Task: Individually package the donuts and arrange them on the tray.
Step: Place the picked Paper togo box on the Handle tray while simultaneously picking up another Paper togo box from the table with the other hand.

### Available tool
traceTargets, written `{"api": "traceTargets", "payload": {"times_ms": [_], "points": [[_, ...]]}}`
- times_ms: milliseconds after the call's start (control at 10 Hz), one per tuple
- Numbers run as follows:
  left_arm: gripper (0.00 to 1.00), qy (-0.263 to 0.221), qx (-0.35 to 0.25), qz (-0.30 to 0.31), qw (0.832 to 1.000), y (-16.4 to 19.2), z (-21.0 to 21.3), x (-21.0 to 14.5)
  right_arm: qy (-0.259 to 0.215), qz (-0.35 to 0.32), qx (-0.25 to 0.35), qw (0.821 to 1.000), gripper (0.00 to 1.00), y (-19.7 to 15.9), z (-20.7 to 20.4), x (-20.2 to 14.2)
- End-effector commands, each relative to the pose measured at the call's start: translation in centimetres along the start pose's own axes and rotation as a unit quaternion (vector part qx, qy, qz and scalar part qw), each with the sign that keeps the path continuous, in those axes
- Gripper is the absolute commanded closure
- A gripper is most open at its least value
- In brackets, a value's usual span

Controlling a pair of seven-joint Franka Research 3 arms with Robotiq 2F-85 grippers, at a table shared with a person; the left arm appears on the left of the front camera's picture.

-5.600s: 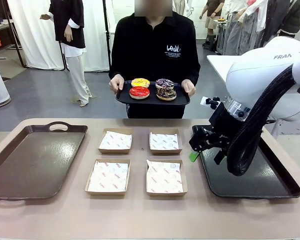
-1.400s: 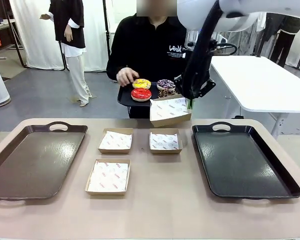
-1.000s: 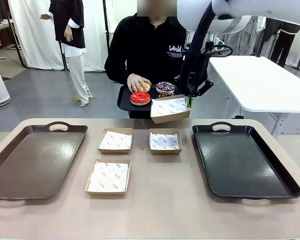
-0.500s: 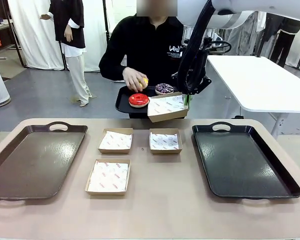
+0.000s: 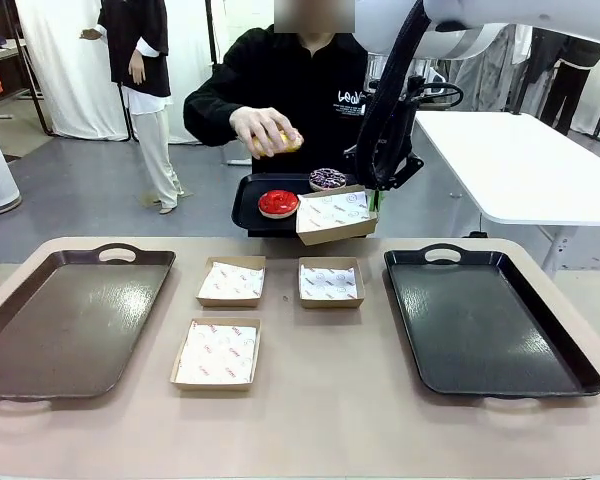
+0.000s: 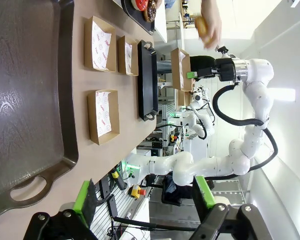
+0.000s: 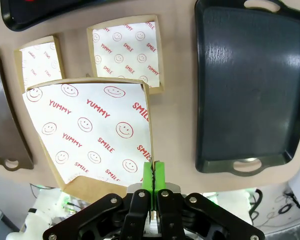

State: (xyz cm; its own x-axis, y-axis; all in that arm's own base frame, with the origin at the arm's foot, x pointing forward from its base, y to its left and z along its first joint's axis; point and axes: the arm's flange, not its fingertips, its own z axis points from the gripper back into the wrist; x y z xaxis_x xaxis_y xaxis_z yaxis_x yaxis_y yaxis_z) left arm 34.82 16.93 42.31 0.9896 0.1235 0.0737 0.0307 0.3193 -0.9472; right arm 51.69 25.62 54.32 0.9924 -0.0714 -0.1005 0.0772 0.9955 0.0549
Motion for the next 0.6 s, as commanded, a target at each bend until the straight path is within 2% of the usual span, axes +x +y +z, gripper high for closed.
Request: {"api": "traceTargets", "payload": {"times_ms": [0,500], "points": [[0.0,-0.003,-0.002,0.001,1.0,-0.09,0.11,-0.07,0.0,-0.003,-0.002,1.0,1.0,-0.43,-0.37,-0.43],[0.0,-0.003,-0.002,0.001,1.0,-0.09,0.11,-0.07,0.0,-0.003,-0.002,1.0,1.0,-0.43,-0.37,-0.43]]}}
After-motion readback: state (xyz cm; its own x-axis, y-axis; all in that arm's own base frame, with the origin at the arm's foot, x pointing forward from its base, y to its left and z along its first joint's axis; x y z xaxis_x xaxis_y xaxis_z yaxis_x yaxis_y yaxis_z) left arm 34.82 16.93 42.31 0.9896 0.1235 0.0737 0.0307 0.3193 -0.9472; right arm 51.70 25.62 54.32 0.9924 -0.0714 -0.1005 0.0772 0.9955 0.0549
